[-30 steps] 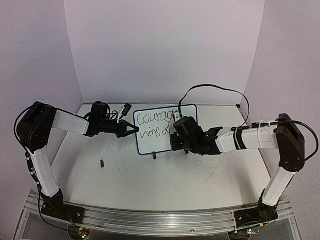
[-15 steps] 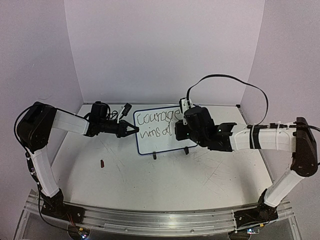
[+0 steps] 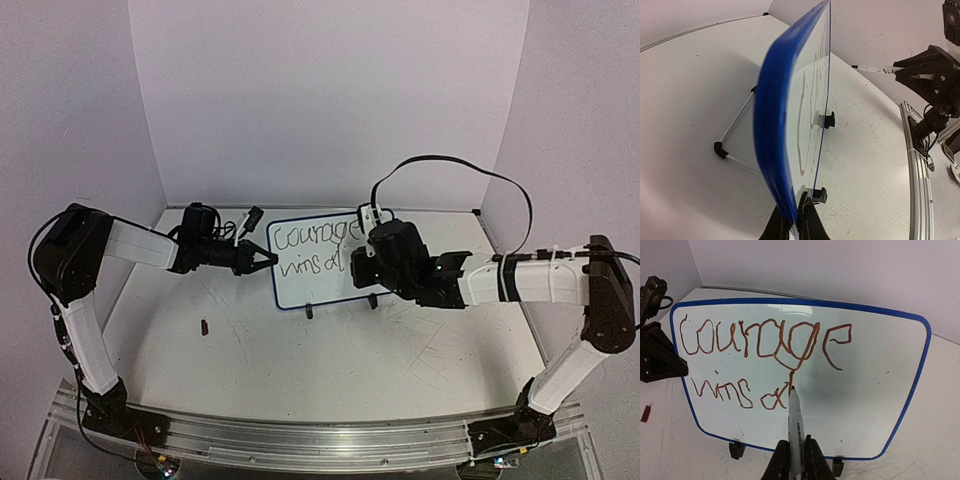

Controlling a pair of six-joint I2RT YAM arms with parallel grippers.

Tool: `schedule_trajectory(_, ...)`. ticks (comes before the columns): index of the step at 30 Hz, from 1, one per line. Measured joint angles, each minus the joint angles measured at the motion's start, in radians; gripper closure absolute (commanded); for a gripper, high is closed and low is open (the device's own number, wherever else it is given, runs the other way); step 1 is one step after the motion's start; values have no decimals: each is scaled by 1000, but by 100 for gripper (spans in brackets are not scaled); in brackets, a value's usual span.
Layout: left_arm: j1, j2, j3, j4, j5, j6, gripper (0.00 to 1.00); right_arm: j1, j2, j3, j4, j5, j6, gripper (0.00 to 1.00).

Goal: Write a sentence on the whiteboard

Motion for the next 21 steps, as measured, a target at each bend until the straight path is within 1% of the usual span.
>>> schedule_trajectory(6,0,0,0,0,0,5,100,0,34,0,2,-2,-5,100)
schedule_trajectory(16,-1,0,0,0,-2,6,100,0,55,21,-1,-51,-7,100)
schedule_trajectory(21,-3,0,0,0,-4,6,100,0,56,22,-2,-48,-5,100)
